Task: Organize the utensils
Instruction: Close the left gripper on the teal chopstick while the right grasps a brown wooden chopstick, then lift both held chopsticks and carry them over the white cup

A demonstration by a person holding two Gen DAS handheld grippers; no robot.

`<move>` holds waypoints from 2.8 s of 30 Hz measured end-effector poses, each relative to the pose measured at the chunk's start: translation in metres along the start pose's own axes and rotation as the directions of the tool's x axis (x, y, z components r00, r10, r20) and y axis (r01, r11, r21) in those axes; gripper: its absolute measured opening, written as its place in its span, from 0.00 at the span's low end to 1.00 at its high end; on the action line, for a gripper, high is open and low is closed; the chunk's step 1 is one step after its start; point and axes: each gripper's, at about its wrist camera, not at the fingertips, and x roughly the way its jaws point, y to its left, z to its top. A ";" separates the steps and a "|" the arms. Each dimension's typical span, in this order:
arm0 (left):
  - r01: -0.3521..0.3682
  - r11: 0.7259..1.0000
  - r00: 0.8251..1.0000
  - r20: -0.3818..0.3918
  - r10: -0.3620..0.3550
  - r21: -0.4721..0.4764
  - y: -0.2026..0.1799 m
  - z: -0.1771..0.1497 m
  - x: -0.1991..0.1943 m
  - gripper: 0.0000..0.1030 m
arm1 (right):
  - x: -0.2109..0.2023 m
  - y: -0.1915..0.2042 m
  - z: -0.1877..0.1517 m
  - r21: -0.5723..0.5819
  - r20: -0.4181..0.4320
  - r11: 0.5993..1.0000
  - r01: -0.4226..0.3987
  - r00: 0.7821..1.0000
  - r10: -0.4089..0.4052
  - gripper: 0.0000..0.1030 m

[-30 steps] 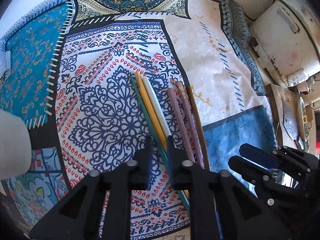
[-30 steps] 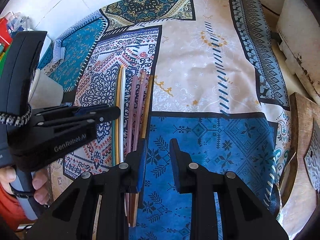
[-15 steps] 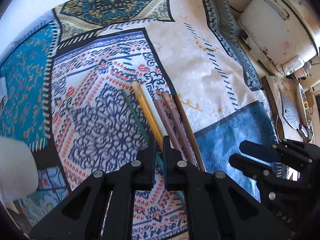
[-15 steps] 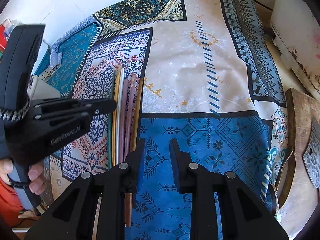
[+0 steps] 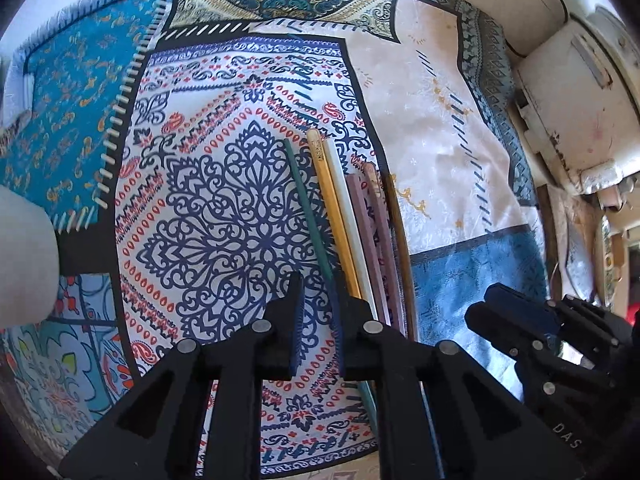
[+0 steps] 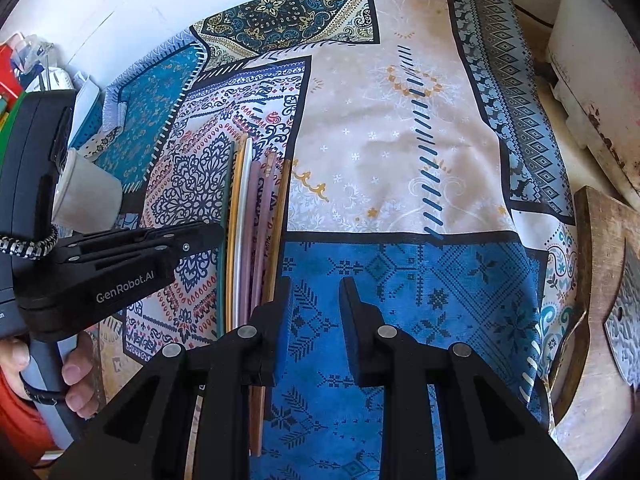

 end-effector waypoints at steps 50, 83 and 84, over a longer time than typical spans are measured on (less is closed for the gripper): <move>-0.083 0.982 0.996 0.030 0.079 0.168 -0.020 -0.007 -0.013 0.00 | 0.007 0.015 0.013 0.048 0.077 0.997 -0.067 0.995 0.063 0.06; -0.165 0.970 0.986 0.019 0.165 0.180 -0.032 -0.010 0.011 0.04 | -0.126 0.022 0.001 0.019 0.410 0.999 -0.027 0.912 0.017 0.06; -0.160 0.972 0.987 0.018 0.159 0.172 -0.031 -0.011 0.011 0.03 | -0.128 0.022 0.001 0.017 0.414 1.000 -0.026 0.910 0.016 0.06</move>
